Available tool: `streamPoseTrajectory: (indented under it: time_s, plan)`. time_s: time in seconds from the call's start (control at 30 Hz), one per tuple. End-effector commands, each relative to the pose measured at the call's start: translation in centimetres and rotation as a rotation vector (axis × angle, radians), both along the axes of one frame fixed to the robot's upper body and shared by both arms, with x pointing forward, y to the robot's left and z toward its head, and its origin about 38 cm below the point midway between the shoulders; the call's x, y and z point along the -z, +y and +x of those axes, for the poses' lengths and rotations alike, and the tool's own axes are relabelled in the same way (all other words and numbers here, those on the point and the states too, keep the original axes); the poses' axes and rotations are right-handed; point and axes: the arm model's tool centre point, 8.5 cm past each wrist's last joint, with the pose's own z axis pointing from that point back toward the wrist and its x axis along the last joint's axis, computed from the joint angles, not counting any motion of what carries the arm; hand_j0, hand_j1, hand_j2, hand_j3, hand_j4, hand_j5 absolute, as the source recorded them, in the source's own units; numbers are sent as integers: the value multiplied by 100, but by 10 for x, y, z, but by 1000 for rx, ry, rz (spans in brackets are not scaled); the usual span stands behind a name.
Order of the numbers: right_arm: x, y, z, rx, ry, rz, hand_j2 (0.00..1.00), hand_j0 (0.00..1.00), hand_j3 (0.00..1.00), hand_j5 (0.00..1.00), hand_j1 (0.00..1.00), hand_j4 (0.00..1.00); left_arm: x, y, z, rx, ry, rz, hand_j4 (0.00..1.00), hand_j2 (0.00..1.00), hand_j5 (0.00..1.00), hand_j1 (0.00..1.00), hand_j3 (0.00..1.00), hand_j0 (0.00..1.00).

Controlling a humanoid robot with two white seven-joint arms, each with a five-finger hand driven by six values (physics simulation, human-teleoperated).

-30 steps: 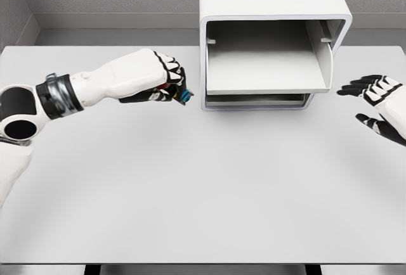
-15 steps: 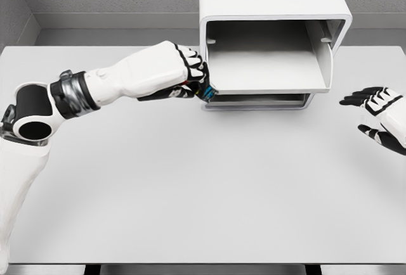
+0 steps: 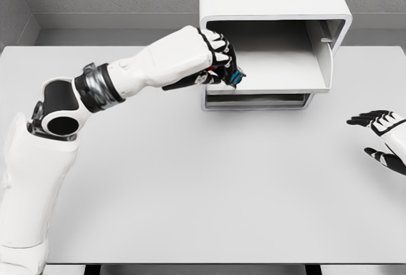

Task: Slide open multi-storey tabletop storage cabinets and put open load switch and slide close multi-storey tabletop storage cabinets

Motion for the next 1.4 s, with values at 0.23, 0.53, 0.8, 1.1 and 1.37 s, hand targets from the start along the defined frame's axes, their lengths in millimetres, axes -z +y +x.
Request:
streamPoseTrajectory:
  time_s: [0.23,0.53,0.8,1.1,1.37]
  plan:
    - [2,1,0,6,1,18,83,83,83,83,83,83,2,-32,8,-19,0,-13,30,30,30,30,30,30]
    - [2,2,0,4,-2,19,85,85,85,85,85,85,8,-50,12,-29,12,-5,30,30,30,30,30,30]
    - [-2,4,2,-2,-12,21,90,90,90,90,90,90,23,-48,22,-74,34,52,30,30,30,30,30,30]
    - [-4,8,0,-13,-19,28,91,91,91,91,91,91,28,-52,22,-100,11,113,30,30,30,30,30,30]
    - [-4,8,0,-14,-18,27,92,92,92,92,92,92,25,-54,25,-114,-15,147,30,30,30,30,30,30]
